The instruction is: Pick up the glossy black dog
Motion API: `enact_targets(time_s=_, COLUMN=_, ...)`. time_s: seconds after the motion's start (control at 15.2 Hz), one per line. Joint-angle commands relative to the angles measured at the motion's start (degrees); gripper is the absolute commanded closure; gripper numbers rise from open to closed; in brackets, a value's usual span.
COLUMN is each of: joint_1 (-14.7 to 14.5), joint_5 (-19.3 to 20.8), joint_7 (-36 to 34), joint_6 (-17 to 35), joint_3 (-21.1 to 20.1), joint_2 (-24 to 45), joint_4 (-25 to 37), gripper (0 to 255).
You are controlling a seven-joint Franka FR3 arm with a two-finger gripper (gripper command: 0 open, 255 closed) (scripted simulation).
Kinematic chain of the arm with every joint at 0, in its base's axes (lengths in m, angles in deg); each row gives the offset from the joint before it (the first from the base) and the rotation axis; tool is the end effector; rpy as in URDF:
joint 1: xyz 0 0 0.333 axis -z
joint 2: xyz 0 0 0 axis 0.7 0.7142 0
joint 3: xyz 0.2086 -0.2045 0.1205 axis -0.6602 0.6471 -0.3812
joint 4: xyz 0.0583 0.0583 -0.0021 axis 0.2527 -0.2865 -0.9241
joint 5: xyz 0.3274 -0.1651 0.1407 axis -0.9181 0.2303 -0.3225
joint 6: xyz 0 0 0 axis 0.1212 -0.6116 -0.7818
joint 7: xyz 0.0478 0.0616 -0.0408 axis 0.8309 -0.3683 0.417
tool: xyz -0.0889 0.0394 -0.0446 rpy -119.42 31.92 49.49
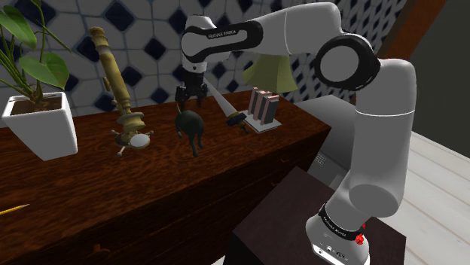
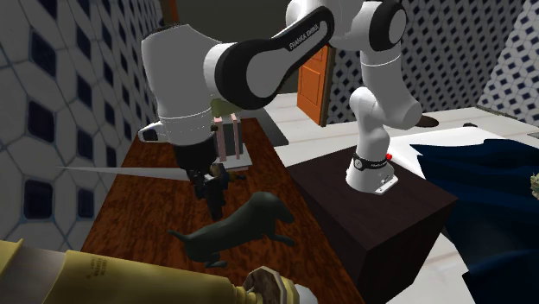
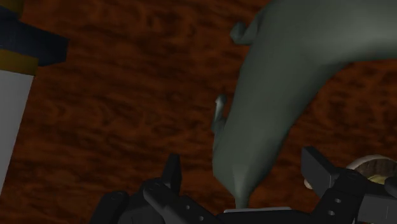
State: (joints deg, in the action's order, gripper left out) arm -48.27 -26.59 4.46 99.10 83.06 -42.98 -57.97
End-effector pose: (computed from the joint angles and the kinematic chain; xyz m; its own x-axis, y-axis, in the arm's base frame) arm 0.6718 0.1056 0.4169 0.9929 0.1165 -0.0231 0.1131 -0.9868 -0.1162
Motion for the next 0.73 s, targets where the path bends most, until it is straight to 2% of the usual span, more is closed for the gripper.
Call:
enact_targets(time_s=0.0, joint_1=-0.2, joint_5=-0.4, joint_7=0.2, joint_6=-1.4, joint_3=-0.3, joint_2=5.2, joint_4=6.4, gripper=0)
enact_targets(time_s=0.2, joint_1=-0.7, joint_5=-0.6, joint_7=0.2, joint_6=-4.2, joint_3=-0.7, joint_2=13.2, joint_4=16.9, gripper=0)
enact_targets(time_s=0.66, joint_1=-0.7, joint_5=-0.7, joint_7=0.8, joint_6=0.4, joint_3=-0.7, joint_2=14.4, joint_4=13.5, gripper=0)
